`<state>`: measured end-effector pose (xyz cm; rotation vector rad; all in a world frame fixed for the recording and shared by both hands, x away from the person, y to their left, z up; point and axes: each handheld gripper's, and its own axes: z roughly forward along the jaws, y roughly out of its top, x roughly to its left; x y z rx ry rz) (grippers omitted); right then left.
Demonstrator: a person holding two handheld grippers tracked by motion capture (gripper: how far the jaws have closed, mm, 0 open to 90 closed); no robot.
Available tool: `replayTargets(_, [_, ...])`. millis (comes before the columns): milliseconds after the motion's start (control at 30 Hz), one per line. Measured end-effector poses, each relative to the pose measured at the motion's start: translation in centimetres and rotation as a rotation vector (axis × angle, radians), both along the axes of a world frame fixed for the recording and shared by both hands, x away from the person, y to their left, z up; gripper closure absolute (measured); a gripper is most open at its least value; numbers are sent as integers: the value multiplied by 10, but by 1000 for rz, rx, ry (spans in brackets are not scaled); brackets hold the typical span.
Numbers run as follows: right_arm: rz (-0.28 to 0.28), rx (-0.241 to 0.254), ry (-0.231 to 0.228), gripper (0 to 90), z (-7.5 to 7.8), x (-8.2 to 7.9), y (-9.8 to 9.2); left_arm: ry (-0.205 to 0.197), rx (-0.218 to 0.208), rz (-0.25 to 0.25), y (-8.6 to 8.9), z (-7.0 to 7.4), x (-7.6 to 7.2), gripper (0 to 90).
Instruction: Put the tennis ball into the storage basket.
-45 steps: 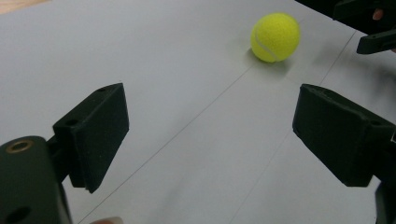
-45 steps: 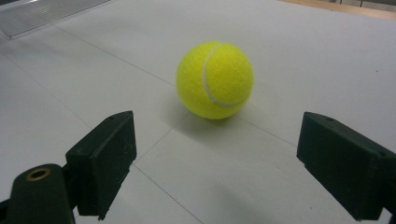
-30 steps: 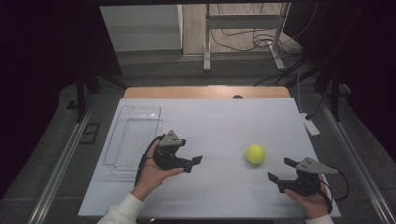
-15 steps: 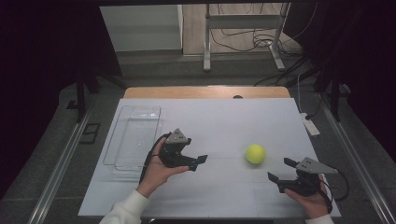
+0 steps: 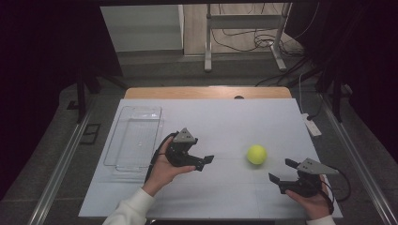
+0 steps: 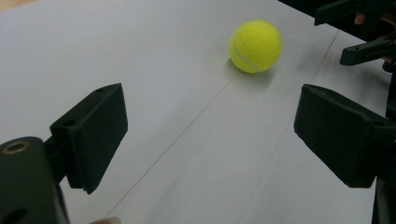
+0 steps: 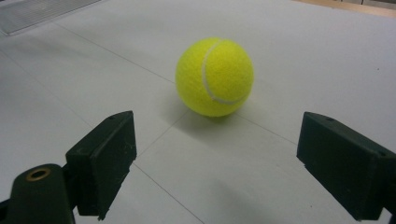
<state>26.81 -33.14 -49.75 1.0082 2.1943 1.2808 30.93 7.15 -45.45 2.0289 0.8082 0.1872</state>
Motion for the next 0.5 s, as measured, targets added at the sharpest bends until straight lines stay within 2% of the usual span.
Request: replayTargets(500, [2, 0, 0, 125, 0, 0, 0, 5, 7, -14, -9, -1, 4, 115])
